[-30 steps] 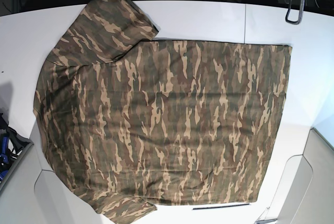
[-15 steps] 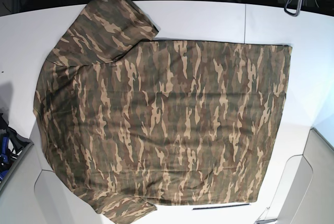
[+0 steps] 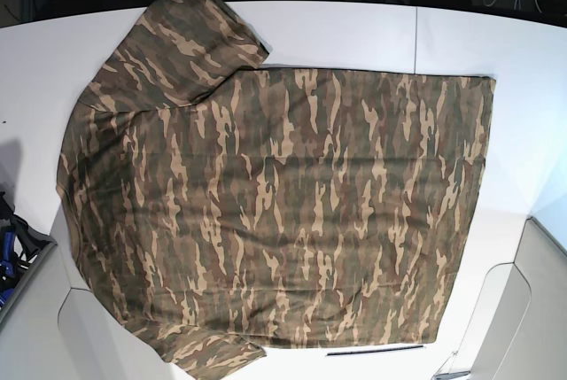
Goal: Fold the T-shirt properly
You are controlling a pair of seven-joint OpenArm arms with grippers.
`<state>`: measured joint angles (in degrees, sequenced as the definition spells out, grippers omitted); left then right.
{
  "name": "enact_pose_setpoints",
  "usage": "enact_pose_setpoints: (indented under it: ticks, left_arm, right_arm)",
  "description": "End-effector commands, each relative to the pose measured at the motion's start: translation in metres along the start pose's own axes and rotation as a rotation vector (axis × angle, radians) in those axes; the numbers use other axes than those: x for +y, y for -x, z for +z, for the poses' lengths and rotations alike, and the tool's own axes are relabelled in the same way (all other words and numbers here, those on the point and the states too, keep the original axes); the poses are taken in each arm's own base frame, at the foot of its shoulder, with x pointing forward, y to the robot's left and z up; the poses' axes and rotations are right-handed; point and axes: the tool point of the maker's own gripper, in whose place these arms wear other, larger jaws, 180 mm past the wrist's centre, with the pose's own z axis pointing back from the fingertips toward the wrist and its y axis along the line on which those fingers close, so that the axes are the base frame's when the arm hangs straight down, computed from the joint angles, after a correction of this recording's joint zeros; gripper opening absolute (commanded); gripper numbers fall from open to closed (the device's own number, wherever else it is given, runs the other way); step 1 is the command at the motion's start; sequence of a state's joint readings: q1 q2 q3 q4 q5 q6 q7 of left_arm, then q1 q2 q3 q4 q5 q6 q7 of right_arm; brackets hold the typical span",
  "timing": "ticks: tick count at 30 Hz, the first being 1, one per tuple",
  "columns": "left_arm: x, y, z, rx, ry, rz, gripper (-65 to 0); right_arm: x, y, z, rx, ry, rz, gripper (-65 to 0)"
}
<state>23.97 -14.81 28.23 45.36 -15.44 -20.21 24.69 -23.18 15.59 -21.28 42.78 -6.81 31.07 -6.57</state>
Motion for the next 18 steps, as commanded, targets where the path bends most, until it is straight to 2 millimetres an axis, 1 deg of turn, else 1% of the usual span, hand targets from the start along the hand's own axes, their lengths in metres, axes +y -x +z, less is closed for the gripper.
enact_pose_setpoints:
  ticks: [1, 3, 6, 8, 11, 14, 18]
  left_arm:
    - [-0.006, 0.005, 0.003, -0.007, 0.017, 0.006, -51.0]
    - [-0.005, 0.006, 0.009, -0.038, 0.014, 0.041, -51.0]
    - [-0.01, 0.002, 0.022, -0.094, 0.065, 0.09, -51.0]
    - [-0.012, -0.001, 0.035, -0.137, 0.106, 0.149, -51.0]
    - [-0.007, -0.005, 0.056, -0.195, 0.133, 0.209, -51.0]
    - [0.006, -0.01, 0.079, -0.262, 0.104, 0.25, -51.0]
    - [0.027, -0.016, 0.116, -0.365, 0.035, 0.285, -51.0]
  right_arm:
    - [0.005, 0.009, 0.006, -0.006, -0.015, -0.005, -52.9]
    - [0.008, 0.014, 0.015, -0.022, -0.017, -0.005, -52.9]
    - [0.017, 0.022, 0.029, -0.029, -0.031, -0.012, -52.9]
    - [0.026, 0.028, 0.038, -0.017, -0.046, -0.012, -52.9]
    - [0.038, 0.031, 0.052, -0.002, -0.067, -0.018, -52.9]
    - [0.044, 0.024, 0.067, -0.02, -0.076, -0.029, -52.9]
    - [0.043, 0.002, 0.09, -0.099, -0.064, -0.074, -52.9]
